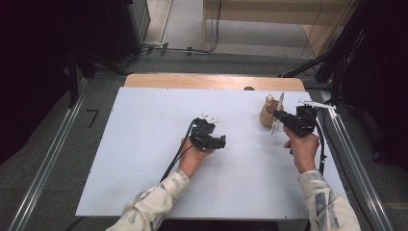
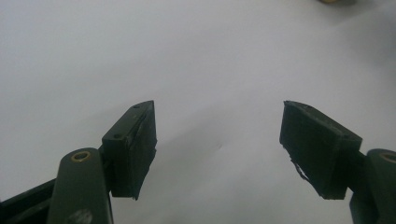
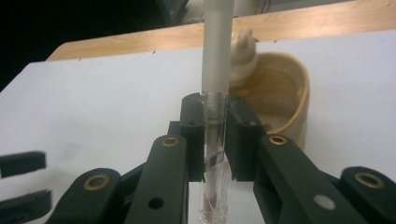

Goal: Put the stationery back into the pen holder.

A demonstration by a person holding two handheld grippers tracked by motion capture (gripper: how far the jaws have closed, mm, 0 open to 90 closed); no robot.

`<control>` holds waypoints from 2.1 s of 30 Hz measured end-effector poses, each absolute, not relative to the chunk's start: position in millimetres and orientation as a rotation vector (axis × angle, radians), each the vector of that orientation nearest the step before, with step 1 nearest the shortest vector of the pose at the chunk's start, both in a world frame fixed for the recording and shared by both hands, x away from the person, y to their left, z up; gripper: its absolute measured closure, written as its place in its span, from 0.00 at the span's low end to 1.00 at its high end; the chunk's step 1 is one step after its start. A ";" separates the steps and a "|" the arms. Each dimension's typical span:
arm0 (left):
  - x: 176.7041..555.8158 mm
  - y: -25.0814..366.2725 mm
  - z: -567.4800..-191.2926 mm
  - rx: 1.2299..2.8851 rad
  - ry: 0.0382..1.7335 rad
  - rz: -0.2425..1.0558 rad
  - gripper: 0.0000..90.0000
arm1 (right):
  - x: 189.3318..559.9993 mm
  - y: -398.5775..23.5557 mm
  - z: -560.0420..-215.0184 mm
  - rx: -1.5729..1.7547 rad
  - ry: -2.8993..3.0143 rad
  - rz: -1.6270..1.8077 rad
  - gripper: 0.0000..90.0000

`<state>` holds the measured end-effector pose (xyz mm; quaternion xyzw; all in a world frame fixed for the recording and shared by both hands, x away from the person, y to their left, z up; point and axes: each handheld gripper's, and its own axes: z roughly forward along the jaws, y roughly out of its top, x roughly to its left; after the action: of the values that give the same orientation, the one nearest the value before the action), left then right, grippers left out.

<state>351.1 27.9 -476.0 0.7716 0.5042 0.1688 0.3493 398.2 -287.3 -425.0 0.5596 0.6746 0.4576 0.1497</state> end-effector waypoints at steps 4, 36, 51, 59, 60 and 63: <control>343.7 47.7 -480.3 1.989 1.335 0.425 0.30 | 406.5 -289.7 -421.8 1.619 1.924 1.308 0.86; 312.4 118.6 -474.8 1.905 1.400 0.436 0.30 | 480.4 -290.0 -413.6 1.748 1.819 1.309 0.85; 309.0 129.0 -477.6 1.898 1.422 0.442 0.30 | 482.5 -290.5 -434.5 1.702 1.814 1.284 0.84; 308.0 131.1 -478.6 1.894 1.427 0.436 0.30 | 474.9 -297.0 -442.1 1.706 1.819 1.293 0.82; 307.8 131.0 -478.6 1.896 1.428 0.435 0.30 | 474.0 -297.9 -442.6 1.697 1.818 1.296 0.81; 306.9 131.4 -478.8 1.897 1.427 0.437 0.30 | 471.7 -300.9 -443.7 1.694 1.821 1.288 0.71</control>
<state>306.9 131.4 -478.8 0.7345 0.5526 0.1691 0.3558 471.7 -300.9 -443.7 0.5960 0.6407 0.4533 0.1695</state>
